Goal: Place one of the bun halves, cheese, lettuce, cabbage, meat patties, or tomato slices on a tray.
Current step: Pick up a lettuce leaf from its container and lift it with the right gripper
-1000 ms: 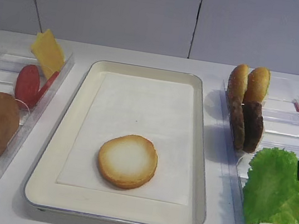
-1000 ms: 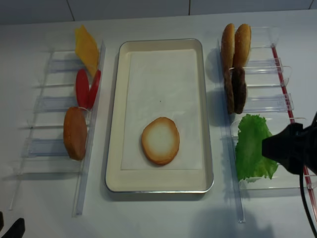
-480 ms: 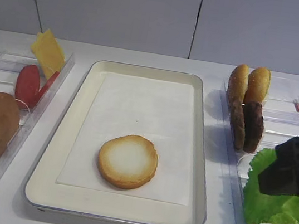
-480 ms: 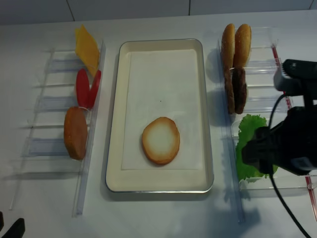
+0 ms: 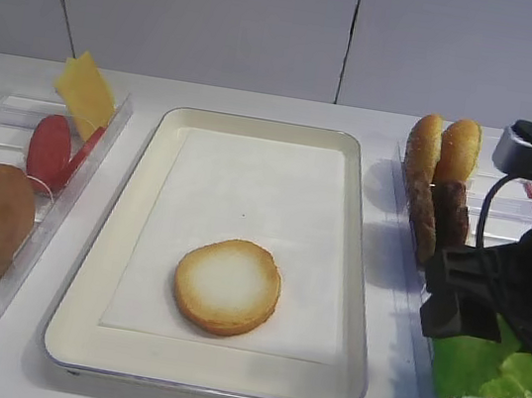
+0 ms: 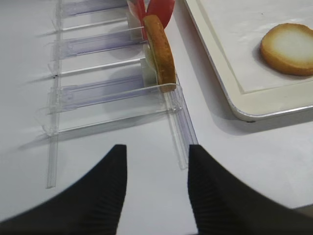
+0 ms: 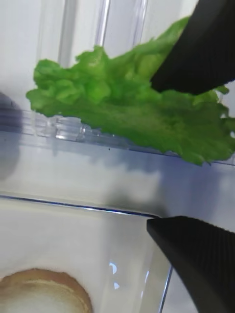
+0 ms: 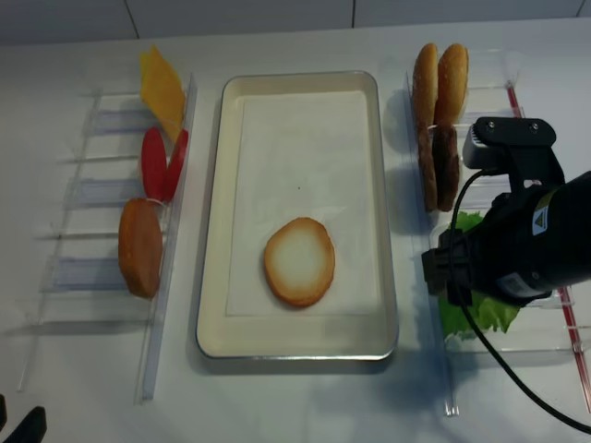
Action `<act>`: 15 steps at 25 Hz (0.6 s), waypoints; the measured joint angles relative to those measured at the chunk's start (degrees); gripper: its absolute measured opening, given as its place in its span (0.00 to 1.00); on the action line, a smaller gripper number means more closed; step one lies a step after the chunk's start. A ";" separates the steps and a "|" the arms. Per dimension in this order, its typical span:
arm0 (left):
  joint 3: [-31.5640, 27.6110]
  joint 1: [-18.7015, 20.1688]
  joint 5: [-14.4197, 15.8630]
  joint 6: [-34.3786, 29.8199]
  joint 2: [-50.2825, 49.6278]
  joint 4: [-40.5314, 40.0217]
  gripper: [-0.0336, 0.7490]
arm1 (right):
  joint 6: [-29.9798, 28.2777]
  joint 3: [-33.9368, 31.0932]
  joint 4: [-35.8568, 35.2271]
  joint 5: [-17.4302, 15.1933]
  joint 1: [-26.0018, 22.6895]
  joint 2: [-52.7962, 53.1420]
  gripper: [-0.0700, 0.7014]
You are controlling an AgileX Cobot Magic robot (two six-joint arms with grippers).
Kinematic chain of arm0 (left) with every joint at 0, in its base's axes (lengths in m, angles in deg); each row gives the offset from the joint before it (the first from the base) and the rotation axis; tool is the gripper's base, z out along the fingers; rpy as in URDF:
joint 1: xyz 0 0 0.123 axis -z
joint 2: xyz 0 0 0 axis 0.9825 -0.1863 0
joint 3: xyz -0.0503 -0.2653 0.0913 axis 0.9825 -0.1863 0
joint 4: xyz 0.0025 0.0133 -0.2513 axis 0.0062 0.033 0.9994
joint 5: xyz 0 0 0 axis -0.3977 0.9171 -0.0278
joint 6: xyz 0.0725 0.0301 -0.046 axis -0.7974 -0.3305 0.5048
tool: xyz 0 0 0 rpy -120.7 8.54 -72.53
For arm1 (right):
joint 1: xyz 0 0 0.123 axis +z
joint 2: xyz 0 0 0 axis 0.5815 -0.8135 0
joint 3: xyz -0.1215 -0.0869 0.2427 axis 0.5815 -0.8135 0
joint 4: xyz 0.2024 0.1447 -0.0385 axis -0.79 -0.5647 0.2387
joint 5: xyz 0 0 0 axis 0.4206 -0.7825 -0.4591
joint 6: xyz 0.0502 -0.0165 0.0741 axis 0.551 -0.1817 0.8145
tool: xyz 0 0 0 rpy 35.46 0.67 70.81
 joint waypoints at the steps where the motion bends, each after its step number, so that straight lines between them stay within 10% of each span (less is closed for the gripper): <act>1: 0.00 0.00 0.00 0.00 0.00 0.00 0.40 | 0.00 0.00 0.00 0.43 0.00 -0.13 0.77; 15: 0.00 0.00 0.00 0.00 0.00 0.00 0.40 | 0.03 0.00 0.75 1.01 0.00 -0.25 0.70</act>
